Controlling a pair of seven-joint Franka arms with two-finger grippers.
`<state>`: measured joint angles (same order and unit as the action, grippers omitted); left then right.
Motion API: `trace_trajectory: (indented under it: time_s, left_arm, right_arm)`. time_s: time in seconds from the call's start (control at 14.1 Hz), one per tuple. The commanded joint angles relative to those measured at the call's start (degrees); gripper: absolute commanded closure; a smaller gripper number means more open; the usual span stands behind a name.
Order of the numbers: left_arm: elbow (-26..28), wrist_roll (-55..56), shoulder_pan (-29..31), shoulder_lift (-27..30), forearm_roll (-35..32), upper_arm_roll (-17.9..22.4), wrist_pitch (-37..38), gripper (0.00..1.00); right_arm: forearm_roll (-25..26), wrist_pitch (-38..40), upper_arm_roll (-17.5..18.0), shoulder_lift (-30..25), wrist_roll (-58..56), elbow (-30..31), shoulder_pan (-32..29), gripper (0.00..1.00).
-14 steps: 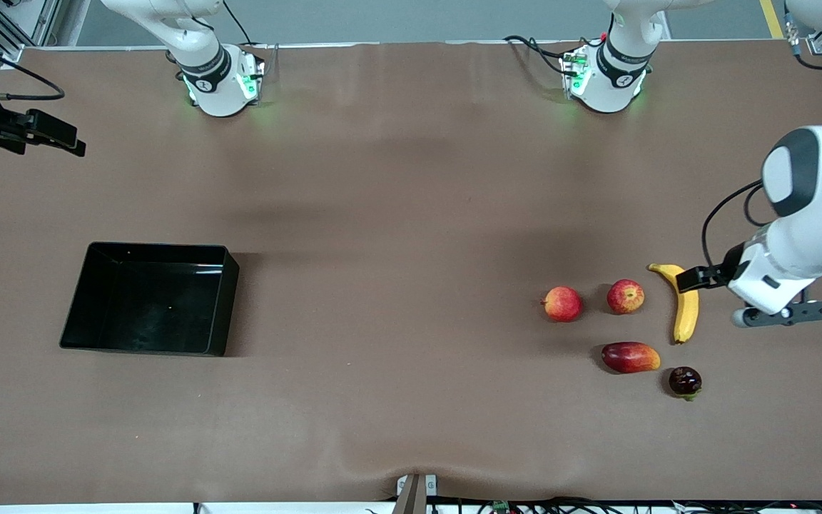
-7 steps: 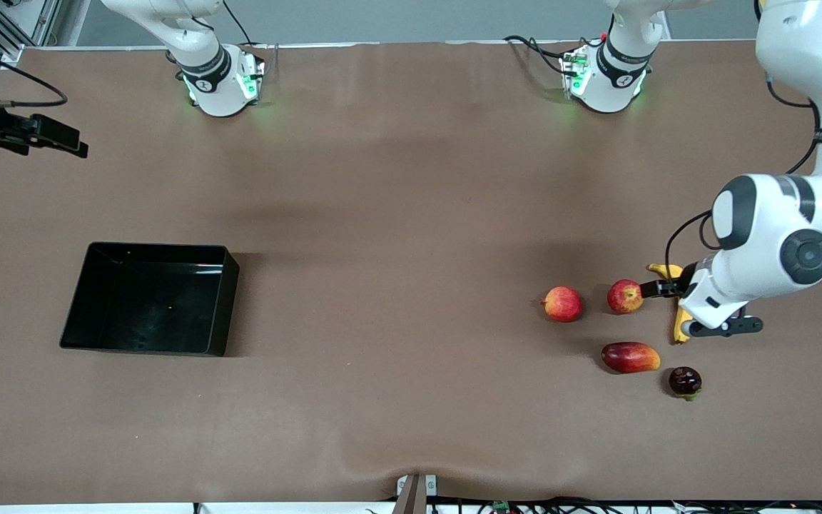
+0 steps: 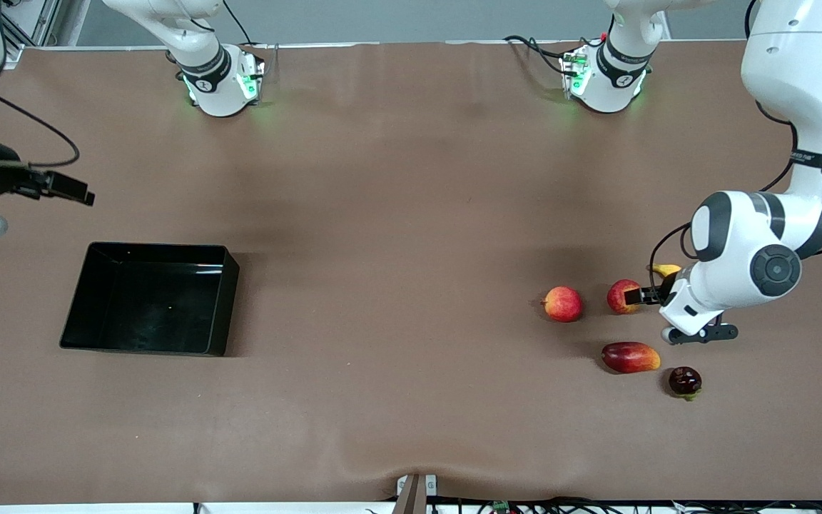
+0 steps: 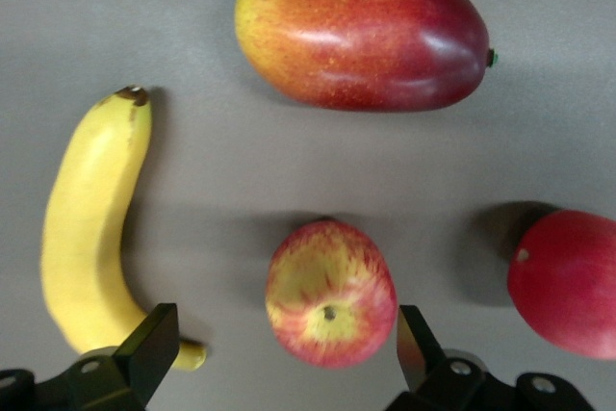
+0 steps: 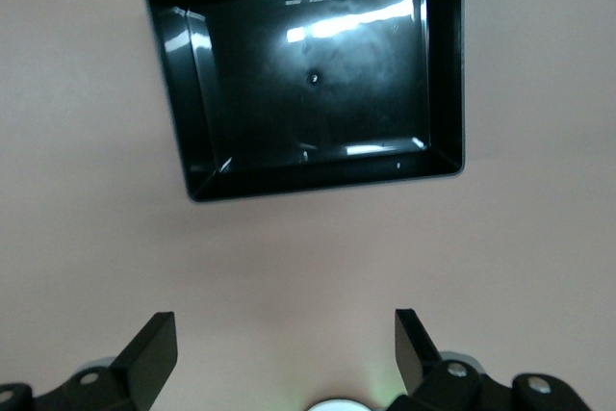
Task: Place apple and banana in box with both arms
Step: 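Move the left gripper to the apple while the right gripper reaches the box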
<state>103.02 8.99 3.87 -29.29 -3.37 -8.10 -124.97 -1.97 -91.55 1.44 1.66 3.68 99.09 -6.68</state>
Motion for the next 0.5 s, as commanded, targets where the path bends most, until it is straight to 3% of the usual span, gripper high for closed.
trace_trajectory:
  time_s: [0.0,0.43]
  left_arm:
    - [1.48,1.91,-0.87,-0.94,0.21,-0.16,-3.26,0.00]
    - [5.16,2.44,-1.14,-1.65,0.12,-0.16,-5.28,0.00]
  right_arm:
    - [0.65,-4.40,0.50,4.04,-0.69,0.22,-1.75,0.00]
    - [0.74,-20.66,0.50,14.93,-12.44,0.13,-7.28,0.00]
